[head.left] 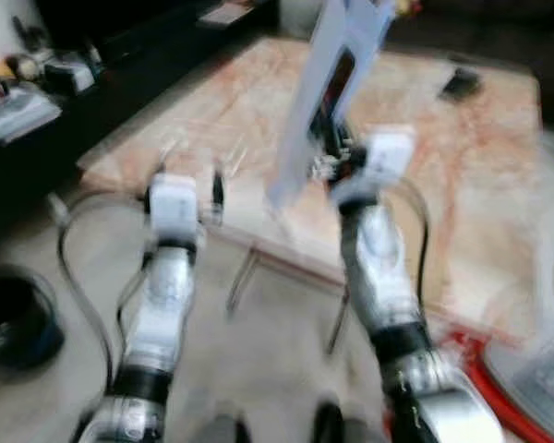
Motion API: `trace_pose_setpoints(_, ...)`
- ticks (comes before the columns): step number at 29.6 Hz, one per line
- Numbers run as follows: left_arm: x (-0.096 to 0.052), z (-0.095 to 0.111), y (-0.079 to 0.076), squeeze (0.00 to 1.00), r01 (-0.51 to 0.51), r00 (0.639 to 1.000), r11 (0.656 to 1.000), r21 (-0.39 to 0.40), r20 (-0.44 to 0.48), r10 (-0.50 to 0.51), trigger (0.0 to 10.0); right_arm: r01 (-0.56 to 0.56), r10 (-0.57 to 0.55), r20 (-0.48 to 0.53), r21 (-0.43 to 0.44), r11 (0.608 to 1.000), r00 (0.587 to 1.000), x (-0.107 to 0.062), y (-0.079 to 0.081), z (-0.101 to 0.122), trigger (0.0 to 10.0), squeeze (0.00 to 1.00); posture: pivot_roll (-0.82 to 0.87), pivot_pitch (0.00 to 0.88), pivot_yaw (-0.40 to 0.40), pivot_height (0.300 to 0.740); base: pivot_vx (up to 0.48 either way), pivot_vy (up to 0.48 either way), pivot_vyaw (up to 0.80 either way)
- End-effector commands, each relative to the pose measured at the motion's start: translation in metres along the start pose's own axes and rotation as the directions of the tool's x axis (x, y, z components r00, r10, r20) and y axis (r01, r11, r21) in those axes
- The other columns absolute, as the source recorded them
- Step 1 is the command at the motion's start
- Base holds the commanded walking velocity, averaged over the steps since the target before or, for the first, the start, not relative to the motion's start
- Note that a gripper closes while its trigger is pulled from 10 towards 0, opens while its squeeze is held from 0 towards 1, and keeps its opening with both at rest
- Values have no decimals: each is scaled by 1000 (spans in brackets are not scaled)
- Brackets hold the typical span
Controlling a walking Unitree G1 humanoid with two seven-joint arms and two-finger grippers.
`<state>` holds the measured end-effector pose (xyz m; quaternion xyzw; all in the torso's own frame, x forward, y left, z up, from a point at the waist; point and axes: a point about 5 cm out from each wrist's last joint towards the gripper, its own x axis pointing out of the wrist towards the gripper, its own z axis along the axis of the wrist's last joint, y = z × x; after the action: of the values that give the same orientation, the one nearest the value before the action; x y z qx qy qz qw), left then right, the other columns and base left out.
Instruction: Picking trash to rubbish bin
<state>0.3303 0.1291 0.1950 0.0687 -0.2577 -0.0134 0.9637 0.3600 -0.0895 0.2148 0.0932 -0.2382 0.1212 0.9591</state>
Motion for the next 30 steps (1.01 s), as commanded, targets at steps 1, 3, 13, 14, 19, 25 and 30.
trace_pose_setpoints(1, -2, -1, 9, 0, -25, 1000, 999, 19, -2, 25, 10000, -40, 40, 19, 11, 999, 999, 5, 13, 4, 10000, 0, 140, 116, 12, 740, -262, 0, 0)
trace_pose_setpoints(3, -2, -1, 9, 0, -26, 1000, 999, 19, -2, 26, 10000, -40, 40, 19, 12, 999, 999, 5, 13, 4, 10000, 0, 140, 118, 12, 740, -261, 0, 0)
trace_pose_setpoints(13, -2, -1, 10, 0, -26, 1000, 999, 20, -5, 26, 10000, -36, 36, 18, 8, 999, 999, 6, 12, 4, 10000, 0, 134, 122, 14, 740, -50, 0, 0)
trace_pose_setpoints(14, -2, -2, 10, 0, -26, 1000, 1000, 18, -7, 26, 10000, -36, 36, 18, 7, 999, 999, 5, 12, 4, 10000, 0, 134, 122, 13, 740, 0, 0, 0)
trace_pose_setpoints(19, -2, -2, 10, 0, -24, 1000, 1000, 15, -14, 24, 10000, -36, 36, 17, 6, 999, 999, 5, 12, 4, 10000, 0, 135, 124, 13, 740, -288, 0, 0)
trace_pose_setpoints(25, -3, -3, 10, 0, -23, 1000, 1000, 18, -14, 24, 10000, -39, 39, 11, 2, 999, 999, 5, 12, 3, 10000, 0, 134, 126, 11, 740, -250, 0, 0)
trace_pose_setpoints(30, -4, -5, 10, 0, -23, 999, 1000, 18, -28, 23, 10000, -40, 40, 5, -2, 999, 999, 5, 12, 2, 10000, 0, 130, 128, 10, 740, 0, 0, 0)
